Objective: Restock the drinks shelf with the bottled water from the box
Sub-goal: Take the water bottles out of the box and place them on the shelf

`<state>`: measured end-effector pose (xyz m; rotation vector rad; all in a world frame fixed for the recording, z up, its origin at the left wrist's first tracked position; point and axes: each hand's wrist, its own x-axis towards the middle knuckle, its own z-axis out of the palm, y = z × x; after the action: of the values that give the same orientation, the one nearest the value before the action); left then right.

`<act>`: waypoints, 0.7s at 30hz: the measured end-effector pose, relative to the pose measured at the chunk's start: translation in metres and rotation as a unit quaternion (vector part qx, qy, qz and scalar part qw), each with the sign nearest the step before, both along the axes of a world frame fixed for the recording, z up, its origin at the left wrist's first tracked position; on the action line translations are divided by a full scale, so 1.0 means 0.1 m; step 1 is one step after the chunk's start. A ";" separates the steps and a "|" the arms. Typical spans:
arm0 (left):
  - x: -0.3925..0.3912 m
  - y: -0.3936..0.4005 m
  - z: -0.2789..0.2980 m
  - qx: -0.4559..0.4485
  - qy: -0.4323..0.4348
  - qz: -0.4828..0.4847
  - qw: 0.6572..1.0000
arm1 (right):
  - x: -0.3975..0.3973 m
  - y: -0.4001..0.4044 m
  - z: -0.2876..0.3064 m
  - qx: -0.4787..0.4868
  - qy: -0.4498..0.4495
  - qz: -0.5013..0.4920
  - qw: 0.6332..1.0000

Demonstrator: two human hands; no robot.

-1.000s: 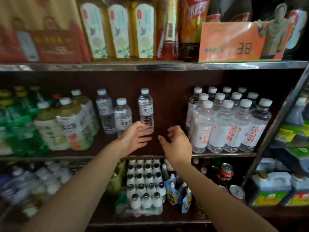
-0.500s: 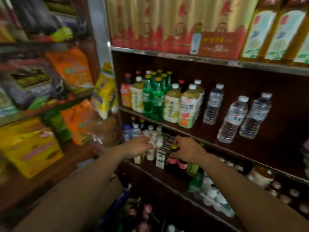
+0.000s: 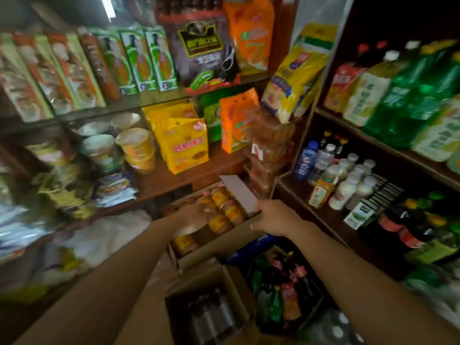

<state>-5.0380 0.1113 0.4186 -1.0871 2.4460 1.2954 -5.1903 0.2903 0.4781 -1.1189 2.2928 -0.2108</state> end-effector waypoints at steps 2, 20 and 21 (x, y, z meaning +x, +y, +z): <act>0.16 -0.02 -0.06 0.001 -0.049 0.028 0.998 | 0.18 -0.20 -0.22 0.021 -0.014 0.022 0.999; 0.77 0.08 -2.97 0.158 -0.139 0.175 0.962 | 0.91 -0.88 -3.43 0.196 -0.146 0.131 0.961; 0.77 0.10 -3.18 0.171 -0.150 0.162 0.960 | 0.94 -0.88 -3.67 0.199 -0.155 0.125 0.960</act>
<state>-4.9612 0.1212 0.1008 -1.4947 1.7970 1.4445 -5.0962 0.2025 0.1115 -1.0633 1.7939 0.1588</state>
